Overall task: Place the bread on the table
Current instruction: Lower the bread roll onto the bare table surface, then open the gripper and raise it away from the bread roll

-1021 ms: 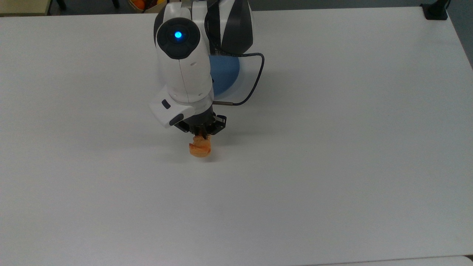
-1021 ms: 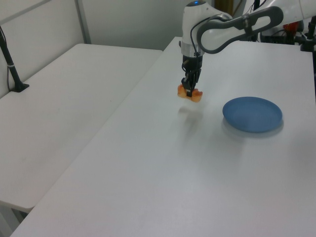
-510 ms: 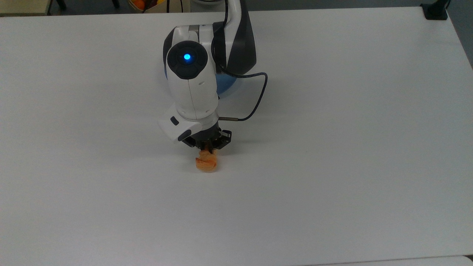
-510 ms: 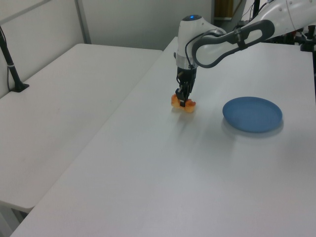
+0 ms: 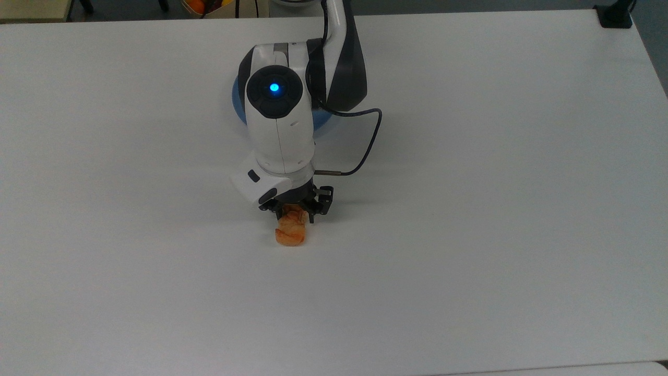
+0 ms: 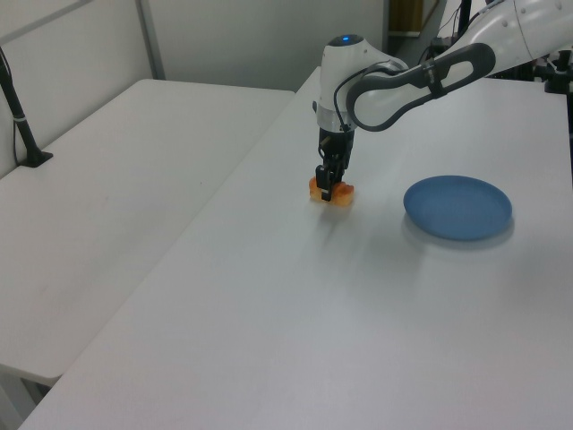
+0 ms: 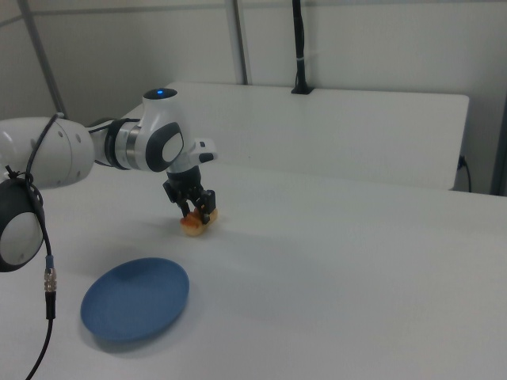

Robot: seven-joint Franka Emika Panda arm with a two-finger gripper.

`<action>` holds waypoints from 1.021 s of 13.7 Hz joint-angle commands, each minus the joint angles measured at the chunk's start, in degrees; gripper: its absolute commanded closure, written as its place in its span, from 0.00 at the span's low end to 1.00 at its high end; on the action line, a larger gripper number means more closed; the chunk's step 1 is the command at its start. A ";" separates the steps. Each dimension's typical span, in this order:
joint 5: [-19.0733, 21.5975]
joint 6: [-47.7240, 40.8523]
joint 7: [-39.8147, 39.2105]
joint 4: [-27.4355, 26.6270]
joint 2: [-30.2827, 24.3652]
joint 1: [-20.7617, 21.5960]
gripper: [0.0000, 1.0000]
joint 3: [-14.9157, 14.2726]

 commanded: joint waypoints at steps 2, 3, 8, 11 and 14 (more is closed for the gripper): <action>-3.99 1.30 2.66 0.66 0.13 0.45 0.00 -0.14; -3.90 1.13 2.66 0.48 -0.65 0.27 0.00 -0.14; -2.94 1.04 2.92 -11.00 -13.45 -0.51 0.00 -0.06; -1.10 0.60 3.36 -21.11 -24.01 -1.31 0.00 -0.32; 1.55 -2.63 4.24 -28.43 -33.08 -1.66 0.00 -1.20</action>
